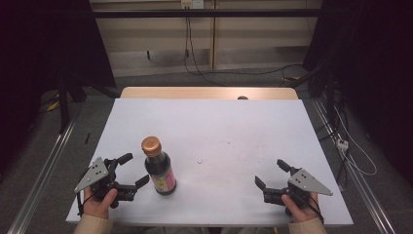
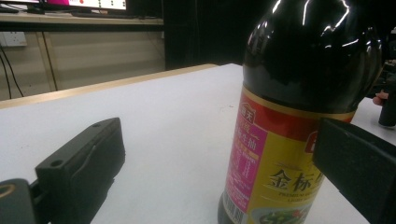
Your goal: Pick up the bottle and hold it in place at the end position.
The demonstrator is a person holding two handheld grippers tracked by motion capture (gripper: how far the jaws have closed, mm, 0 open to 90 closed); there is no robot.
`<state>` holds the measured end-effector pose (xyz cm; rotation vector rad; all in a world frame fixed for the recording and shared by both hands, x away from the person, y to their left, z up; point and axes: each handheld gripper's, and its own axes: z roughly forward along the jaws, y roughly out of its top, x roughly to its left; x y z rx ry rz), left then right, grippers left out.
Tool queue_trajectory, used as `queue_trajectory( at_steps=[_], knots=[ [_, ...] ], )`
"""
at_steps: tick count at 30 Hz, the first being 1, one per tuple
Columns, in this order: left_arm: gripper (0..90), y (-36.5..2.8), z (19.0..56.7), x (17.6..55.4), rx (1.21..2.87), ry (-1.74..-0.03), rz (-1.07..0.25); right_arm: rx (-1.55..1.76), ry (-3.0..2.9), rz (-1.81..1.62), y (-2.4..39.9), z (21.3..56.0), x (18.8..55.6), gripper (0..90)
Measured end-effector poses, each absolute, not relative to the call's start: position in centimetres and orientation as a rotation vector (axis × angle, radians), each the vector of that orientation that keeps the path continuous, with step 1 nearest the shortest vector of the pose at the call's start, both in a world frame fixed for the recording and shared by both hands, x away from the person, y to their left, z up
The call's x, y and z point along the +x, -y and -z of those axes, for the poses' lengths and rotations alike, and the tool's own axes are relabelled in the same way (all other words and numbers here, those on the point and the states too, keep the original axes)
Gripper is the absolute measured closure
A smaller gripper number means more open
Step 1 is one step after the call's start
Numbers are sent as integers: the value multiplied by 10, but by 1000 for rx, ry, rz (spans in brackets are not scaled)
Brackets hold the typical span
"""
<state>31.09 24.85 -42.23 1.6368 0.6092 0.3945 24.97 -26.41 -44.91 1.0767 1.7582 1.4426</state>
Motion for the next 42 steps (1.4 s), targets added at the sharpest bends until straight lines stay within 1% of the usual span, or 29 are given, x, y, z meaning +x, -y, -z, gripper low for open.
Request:
queue_trajectory(
  at_steps=[5,11,14,17,21,25,30,42],
  knots=[
    [13,-248,422,310,1632,-605,-368,1078,-1758,-1443,264,449,250,32],
    [11,-247,421,308,1682,-547,-354,1077,-1757,-1445,265,449,250,33],
    [12,-246,420,308,1693,-551,-347,1078,-1758,-1444,265,449,250,33],
    [16,-243,420,308,1706,-566,-342,1076,-1761,-1443,264,449,250,33],
    [47,-238,421,309,1723,-554,-331,1072,-1765,-1441,263,449,251,33],
    [33,-230,421,310,1740,-542,-320,1065,-1769,-1439,263,449,251,33],
    [46,-221,421,311,1766,-530,-314,1065,-1770,-1442,262,449,251,33],
    [56,-202,416,314,1731,-547,-307,1068,-1777,-1443,262,449,252,34]
  ],
)
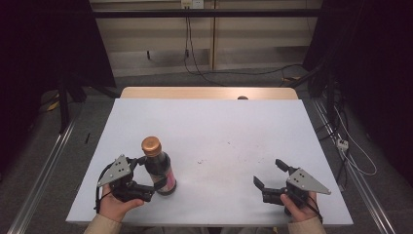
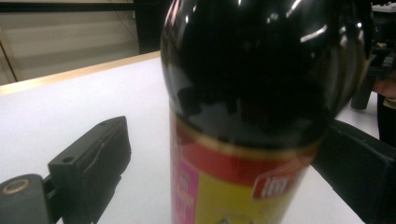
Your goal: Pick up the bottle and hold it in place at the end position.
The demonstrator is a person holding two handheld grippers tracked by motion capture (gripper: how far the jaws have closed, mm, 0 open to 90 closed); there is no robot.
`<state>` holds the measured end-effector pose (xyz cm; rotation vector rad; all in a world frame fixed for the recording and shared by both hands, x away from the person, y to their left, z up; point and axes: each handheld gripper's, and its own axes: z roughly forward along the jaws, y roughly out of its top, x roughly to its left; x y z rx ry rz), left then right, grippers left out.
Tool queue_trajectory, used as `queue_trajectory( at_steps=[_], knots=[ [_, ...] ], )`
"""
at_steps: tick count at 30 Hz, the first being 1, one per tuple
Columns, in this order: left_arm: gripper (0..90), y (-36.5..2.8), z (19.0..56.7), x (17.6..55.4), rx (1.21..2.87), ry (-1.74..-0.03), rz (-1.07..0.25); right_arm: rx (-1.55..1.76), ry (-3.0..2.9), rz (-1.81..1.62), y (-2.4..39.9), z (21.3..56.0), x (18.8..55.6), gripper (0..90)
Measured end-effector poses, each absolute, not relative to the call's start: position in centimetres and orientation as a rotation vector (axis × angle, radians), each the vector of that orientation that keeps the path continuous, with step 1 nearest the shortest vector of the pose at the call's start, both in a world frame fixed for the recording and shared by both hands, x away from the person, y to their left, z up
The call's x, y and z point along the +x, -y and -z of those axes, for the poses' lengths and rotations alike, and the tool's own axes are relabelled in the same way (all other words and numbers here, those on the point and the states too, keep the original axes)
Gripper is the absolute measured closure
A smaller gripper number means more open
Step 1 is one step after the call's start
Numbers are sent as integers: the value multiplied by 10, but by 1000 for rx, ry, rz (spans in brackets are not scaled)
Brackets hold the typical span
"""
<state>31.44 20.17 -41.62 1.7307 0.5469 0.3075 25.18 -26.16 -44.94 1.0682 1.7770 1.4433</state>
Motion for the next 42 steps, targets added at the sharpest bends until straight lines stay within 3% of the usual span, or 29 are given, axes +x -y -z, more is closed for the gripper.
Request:
queue_trajectory(
  at_steps=[9,29,42],
  knots=[
    [60,-191,414,318,1730,-538,-318,1065,-1778,-1441,261,450,252,34],
    [252,-180,413,318,1709,-510,-322,1048,-1781,-1446,259,449,253,35],
    [290,-177,411,317,1693,-533,-348,1035,-1787,-1452,257,447,252,36]
  ],
)
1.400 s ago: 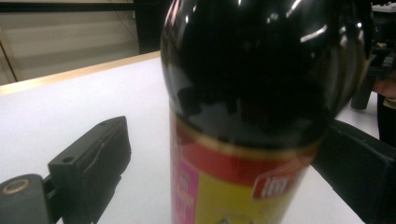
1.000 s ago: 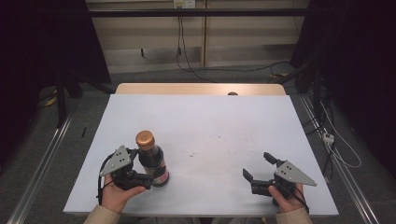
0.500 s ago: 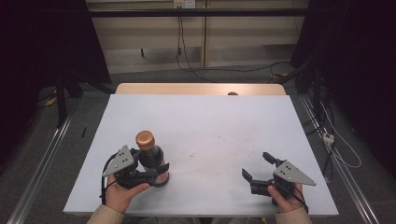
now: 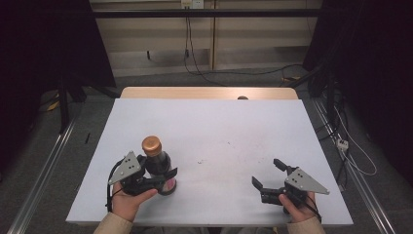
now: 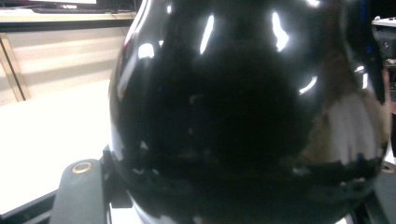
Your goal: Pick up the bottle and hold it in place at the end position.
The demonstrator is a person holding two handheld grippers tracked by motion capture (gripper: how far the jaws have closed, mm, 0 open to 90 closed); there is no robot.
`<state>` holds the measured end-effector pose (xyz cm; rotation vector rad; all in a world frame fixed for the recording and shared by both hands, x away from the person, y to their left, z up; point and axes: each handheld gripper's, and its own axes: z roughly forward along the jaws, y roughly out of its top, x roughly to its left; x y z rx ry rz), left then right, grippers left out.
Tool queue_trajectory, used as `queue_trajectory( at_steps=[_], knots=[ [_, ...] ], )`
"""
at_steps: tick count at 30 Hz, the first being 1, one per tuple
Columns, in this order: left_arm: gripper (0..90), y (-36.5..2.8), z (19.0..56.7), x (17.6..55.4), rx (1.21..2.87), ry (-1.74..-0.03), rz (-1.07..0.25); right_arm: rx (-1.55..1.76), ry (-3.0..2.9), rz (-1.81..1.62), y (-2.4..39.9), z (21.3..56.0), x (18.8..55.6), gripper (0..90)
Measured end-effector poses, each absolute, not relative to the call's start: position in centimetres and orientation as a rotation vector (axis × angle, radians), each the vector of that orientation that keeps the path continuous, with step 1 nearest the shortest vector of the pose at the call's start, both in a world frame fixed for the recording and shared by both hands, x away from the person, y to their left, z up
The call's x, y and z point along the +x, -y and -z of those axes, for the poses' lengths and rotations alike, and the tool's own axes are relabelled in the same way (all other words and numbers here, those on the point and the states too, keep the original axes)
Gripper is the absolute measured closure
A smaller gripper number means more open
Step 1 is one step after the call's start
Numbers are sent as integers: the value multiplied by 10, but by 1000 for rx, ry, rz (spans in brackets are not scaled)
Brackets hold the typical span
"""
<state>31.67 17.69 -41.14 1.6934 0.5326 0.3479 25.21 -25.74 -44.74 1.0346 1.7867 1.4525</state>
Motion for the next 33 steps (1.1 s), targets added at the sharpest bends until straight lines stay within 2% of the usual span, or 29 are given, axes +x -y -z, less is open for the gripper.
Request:
queue_trajectory(
  at_steps=[16,23,33],
  knots=[
    [282,-167,403,323,1693,-526,-366,1028,-1776,-1457,258,447,252,36],
    [270,-151,398,331,1717,-496,-374,1030,-1775,-1459,258,446,252,36],
    [271,-140,390,345,1687,-554,-365,1029,-1769,-1465,260,446,252,36]
  ],
)
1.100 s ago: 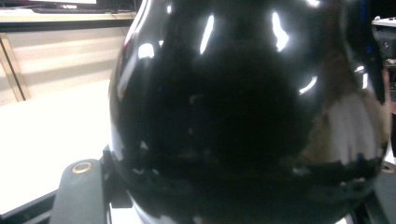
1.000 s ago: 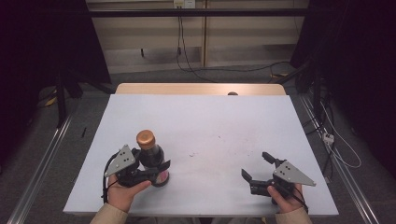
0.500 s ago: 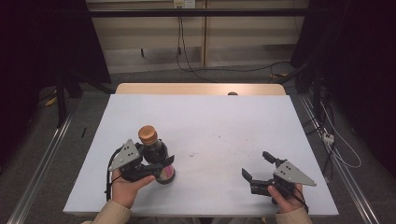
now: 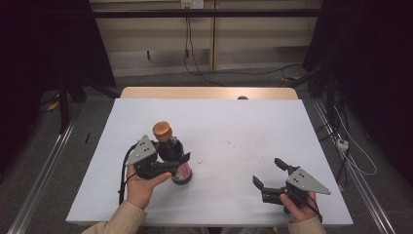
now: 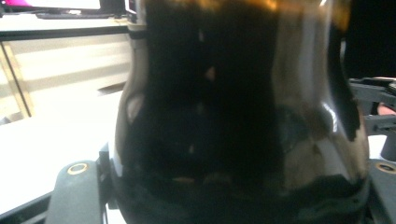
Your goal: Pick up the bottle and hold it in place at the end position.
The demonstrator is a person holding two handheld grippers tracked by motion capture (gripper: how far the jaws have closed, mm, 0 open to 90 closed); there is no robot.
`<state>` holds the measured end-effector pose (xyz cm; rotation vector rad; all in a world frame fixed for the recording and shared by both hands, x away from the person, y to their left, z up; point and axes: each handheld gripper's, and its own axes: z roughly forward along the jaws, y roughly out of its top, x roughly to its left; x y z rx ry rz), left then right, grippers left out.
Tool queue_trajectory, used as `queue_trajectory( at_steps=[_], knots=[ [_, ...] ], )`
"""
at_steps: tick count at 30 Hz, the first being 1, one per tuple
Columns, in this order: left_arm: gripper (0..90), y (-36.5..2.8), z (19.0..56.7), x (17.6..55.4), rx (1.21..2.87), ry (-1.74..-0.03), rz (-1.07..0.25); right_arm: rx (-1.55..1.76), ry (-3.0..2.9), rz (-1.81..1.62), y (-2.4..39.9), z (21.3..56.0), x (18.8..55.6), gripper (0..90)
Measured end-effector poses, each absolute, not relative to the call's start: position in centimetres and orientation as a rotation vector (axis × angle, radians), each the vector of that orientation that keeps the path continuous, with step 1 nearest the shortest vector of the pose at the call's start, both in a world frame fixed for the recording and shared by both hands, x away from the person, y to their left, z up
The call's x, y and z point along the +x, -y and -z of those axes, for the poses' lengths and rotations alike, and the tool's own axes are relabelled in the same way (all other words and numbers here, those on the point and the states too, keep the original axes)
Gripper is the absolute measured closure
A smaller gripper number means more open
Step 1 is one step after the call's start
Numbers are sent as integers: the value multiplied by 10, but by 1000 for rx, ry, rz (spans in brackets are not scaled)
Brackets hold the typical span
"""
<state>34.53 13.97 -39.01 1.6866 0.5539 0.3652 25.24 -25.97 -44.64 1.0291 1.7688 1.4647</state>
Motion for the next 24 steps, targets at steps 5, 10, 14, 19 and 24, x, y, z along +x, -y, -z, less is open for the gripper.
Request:
queue_trajectory(
  at_steps=[5,10,14,19,24],
  knots=[
    [271,-134,387,352,1693,-545,-375,1030,-1769,-1464,260,446,252,36],
    [271,-128,384,357,1701,-540,-379,1028,-1769,-1463,260,446,252,36],
    [271,-124,383,361,1701,-545,-372,1029,-1770,-1462,260,446,252,36],
    [271,-119,382,368,1711,-540,-380,1029,-1773,-1461,260,446,252,36],
    [271,-114,383,374,1719,-540,-381,1029,-1780,-1462,259,446,252,38]
  ],
)
